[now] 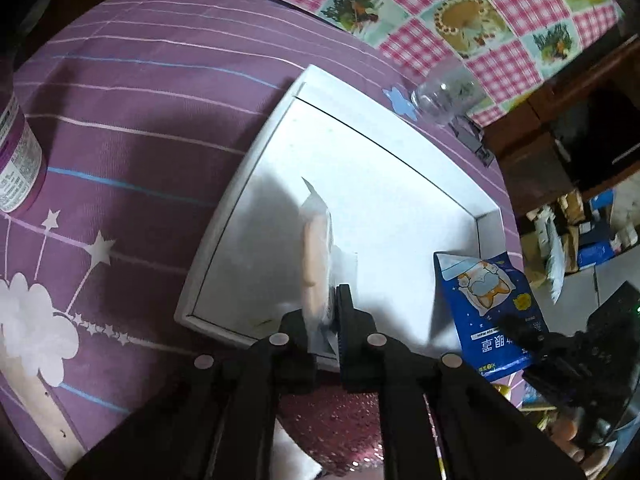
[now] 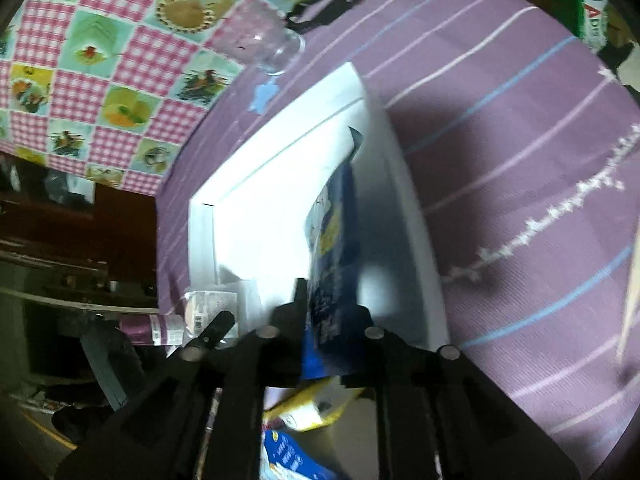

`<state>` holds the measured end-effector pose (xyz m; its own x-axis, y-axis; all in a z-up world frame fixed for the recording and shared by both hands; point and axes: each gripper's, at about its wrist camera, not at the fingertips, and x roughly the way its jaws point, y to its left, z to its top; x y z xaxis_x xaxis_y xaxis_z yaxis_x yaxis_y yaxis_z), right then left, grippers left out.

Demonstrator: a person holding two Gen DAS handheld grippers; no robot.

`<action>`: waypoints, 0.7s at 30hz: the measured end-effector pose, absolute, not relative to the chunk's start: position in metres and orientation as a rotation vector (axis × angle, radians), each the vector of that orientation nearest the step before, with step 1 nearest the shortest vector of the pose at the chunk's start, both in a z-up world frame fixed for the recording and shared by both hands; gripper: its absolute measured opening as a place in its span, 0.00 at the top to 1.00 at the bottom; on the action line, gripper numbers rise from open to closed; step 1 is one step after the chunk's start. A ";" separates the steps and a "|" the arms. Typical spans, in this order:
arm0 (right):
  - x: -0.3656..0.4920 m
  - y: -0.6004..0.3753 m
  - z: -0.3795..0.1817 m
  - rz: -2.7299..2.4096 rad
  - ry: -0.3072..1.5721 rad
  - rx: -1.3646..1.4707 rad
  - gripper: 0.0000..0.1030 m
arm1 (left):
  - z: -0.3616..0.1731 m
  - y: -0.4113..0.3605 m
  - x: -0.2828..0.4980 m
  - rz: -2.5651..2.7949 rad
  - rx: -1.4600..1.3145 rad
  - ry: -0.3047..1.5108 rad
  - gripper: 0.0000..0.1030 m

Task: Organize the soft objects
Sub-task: 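Lower the clear barcode bag into the white tray and open the left gripper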

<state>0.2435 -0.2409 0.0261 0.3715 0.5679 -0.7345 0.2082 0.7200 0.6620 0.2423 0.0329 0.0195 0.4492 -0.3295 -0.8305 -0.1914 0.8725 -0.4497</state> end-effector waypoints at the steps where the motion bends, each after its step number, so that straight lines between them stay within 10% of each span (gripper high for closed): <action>1: 0.243 -0.240 0.029 0.272 1.206 0.772 0.56 | 0.021 0.033 0.241 -0.099 -0.540 1.121 0.85; 7: 0.234 -0.241 0.043 0.335 1.224 0.787 0.40 | 0.052 0.033 0.227 -0.102 -0.480 1.091 0.20; 21: 0.220 -0.255 0.083 0.396 1.135 0.697 0.36 | 0.079 0.059 0.212 -0.049 -0.398 0.953 0.18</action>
<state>0.2198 -0.2551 0.0828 0.3865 0.6162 -0.6862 0.0555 0.7272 0.6842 0.2120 0.0589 0.0792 0.5835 -0.2140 -0.7834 -0.1331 0.9264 -0.3522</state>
